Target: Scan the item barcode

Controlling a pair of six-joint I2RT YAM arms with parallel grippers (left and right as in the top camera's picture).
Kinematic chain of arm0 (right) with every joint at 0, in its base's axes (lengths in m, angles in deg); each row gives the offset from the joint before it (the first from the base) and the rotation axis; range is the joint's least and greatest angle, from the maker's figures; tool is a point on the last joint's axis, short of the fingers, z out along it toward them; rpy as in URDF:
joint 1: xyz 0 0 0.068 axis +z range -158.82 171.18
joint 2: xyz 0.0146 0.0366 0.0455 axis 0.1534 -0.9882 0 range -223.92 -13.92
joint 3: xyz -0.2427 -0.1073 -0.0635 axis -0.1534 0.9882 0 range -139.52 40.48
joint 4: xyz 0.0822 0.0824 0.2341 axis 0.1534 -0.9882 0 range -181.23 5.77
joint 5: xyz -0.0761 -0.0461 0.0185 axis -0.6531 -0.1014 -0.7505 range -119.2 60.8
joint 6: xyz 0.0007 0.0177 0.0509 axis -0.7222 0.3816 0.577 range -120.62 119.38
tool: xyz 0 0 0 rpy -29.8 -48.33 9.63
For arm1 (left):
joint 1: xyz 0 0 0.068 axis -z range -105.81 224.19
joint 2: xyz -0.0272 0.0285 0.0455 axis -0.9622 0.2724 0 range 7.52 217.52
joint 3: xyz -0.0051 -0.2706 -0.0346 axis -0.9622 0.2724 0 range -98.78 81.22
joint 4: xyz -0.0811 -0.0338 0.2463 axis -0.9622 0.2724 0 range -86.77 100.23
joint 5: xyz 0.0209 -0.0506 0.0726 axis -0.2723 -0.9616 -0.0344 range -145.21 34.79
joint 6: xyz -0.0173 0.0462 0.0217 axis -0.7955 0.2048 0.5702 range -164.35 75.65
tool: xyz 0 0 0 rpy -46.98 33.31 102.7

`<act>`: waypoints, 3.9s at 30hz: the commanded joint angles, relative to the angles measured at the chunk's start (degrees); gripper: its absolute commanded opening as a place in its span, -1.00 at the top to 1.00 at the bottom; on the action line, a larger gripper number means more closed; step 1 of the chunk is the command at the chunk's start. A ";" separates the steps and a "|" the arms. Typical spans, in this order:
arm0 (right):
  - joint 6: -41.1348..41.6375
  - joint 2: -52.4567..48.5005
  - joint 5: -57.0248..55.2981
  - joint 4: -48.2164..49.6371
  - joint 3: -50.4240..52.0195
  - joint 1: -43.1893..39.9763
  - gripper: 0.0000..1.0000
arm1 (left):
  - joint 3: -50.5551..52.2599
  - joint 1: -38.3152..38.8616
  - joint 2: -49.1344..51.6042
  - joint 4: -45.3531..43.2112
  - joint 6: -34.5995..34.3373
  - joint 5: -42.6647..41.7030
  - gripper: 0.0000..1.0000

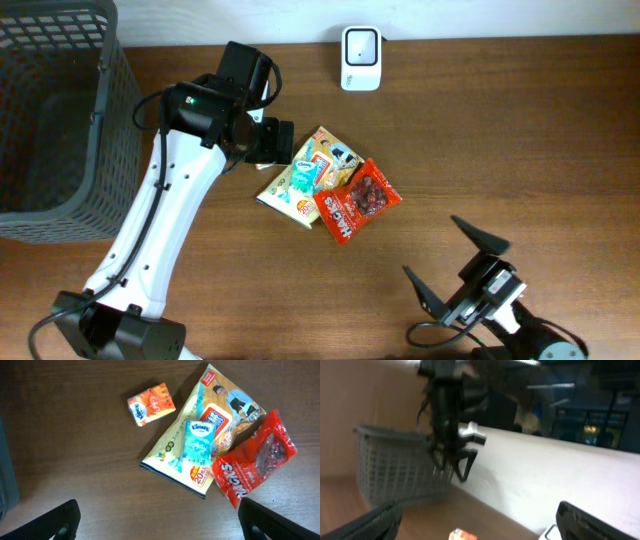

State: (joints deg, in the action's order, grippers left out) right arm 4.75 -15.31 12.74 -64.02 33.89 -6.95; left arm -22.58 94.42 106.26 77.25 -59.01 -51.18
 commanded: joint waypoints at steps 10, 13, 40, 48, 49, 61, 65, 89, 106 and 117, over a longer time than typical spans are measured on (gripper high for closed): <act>-3.08 -37.29 14.29 -36.35 -39.58 0.33 -0.97 | -0.04 -0.26 -0.07 0.59 -0.74 -1.07 -0.98; -1.49 -45.11 29.70 -31.78 -40.57 0.39 -0.97 | -0.04 -0.24 -0.07 0.52 -0.70 -3.93 -0.98; 21.86 -76.74 -5.35 -42.32 -40.35 0.42 -0.97 | 2.29 -3.04 9.86 -3.69 6.78 -20.85 -0.46; 22.14 -85.40 -5.35 -40.74 -40.35 0.31 -0.97 | 2.51 1.51 19.19 -0.90 13.00 -29.14 -0.70; 22.14 -85.57 -5.35 -40.65 -40.37 0.31 -0.97 | 2.54 2.23 19.65 -0.85 13.05 -29.35 -0.70; 22.12 -85.57 -5.79 -40.37 -40.35 -0.07 -0.97 | 3.69 6.25 24.09 -1.40 8.24 -25.68 -0.35; 22.14 -85.57 -5.79 -41.79 -40.37 -2.99 -0.97 | 6.86 6.29 24.63 -4.31 6.84 -25.88 -0.42; 21.64 -86.97 -8.17 -44.33 -40.35 -5.27 -0.97 | 13.03 6.38 25.03 -21.05 5.27 -31.01 1.00; 7.26 -84.39 -9.70 -62.16 -50.60 -5.40 -0.62 | 2.82 6.34 15.12 -15.63 5.25 -12.87 1.00; 7.28 -83.82 -31.67 -92.04 -75.08 -6.12 -0.63 | 2.82 17.49 14.38 -20.17 -7.02 20.46 1.00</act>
State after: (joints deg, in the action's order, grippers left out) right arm 12.66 -100.29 -12.59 -153.57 -36.51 -12.26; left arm -18.87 110.44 122.19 57.75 -61.94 -42.57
